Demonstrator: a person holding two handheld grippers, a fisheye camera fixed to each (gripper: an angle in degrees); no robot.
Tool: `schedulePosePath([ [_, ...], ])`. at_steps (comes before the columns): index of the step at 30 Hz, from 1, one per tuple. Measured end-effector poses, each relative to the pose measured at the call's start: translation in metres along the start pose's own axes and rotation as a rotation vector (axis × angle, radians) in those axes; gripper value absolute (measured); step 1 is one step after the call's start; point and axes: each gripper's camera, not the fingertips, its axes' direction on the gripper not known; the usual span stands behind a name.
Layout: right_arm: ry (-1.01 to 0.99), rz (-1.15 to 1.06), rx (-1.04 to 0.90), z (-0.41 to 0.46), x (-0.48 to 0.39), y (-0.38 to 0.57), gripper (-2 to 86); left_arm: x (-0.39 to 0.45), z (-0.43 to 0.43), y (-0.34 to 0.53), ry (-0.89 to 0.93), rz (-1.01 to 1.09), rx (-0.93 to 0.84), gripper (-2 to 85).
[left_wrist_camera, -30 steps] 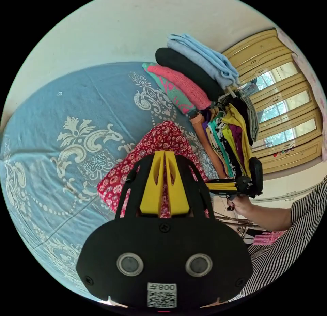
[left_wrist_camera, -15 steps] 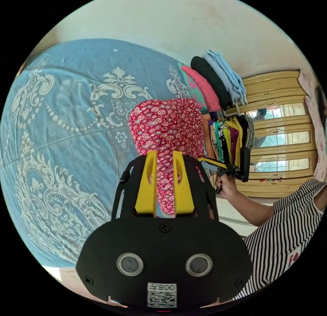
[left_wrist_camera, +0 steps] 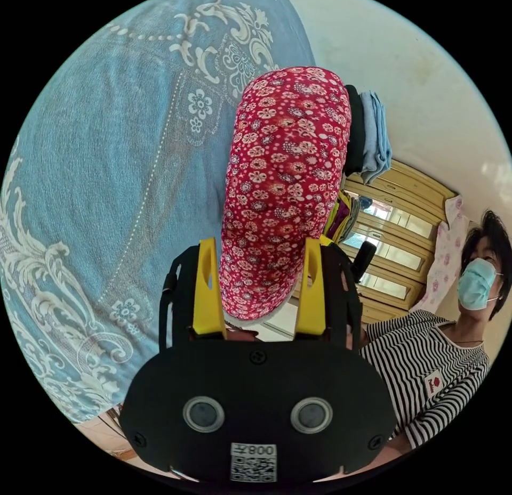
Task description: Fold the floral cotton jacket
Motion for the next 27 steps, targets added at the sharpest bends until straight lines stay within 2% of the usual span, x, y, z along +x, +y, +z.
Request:
schedulePosePath([
  [5,-0.049,0.077,-0.004,-0.006,0.048,-0.001,13.8,0.004,0.014,-0.004,-0.046,0.044,-0.158,24.3],
  [8,-0.132,0.107,-0.05,0.008,0.083,-0.003,15.2,-0.004,0.026,-0.012,-0.048,0.02,-0.203,24.1],
  [10,-0.27,0.132,-0.049,0.012,0.117,0.001,15.9,-0.012,0.026,-0.014,-0.01,0.008,-0.2,23.2],
  [13,-0.431,0.182,-0.076,0.018,0.15,0.008,15.2,-0.018,0.022,-0.015,0.027,0.019,-0.211,21.5],
  [21,-0.609,0.232,-0.093,-0.001,0.21,0.019,12.6,-0.014,0.026,-0.021,0.095,0.022,-0.288,17.4],
  [27,-0.6,0.27,-0.092,-0.044,0.23,0.033,9.4,0.018,0.021,-0.01,0.103,0.064,-0.242,15.2],
])
